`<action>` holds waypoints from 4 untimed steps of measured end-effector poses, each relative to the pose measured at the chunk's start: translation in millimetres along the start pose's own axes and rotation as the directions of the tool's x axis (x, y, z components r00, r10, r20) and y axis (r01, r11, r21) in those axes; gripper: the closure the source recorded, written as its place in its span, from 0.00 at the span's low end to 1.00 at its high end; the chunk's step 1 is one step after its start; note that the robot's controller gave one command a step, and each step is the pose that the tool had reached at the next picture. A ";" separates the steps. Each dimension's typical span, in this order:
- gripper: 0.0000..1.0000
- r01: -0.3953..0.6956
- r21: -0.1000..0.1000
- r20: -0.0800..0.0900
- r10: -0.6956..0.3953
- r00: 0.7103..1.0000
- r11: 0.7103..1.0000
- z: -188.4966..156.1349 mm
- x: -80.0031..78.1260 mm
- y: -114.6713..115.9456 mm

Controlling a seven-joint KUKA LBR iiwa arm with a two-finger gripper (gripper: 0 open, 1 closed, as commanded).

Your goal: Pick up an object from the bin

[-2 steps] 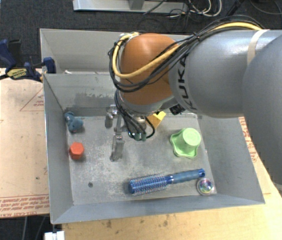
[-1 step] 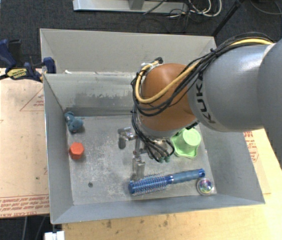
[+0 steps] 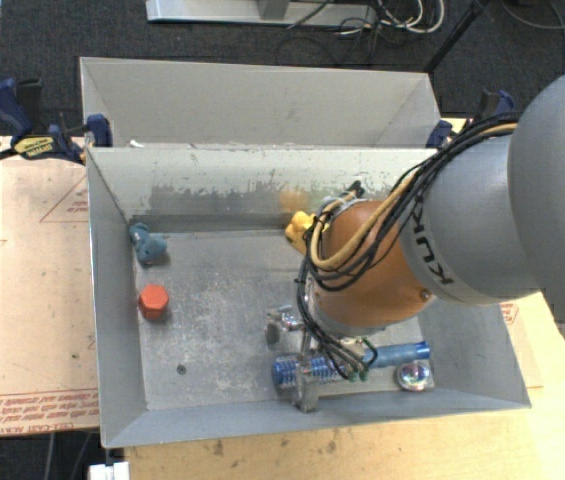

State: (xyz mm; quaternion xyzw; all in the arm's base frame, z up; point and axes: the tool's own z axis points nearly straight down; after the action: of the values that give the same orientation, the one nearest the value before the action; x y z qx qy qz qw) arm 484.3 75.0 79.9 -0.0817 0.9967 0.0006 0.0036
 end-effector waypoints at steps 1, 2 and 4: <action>1.00 0.006 -0.002 -0.006 -0.006 1.000 1.000 1.2 1.3 2.7; 1.00 -0.121 -0.003 -0.003 0.121 0.993 0.993 -40.9 2.7 -22.6; 0.00 0.214 0.001 0.012 -0.214 0.977 0.977 7.9 -4.8 3.8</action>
Offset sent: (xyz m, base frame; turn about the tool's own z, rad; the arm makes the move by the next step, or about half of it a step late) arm 0.0000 0.0000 0.0000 0.0000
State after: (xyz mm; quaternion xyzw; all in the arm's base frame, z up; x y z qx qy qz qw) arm 488.5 79.5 72.1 -0.1884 0.9820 0.0009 0.0096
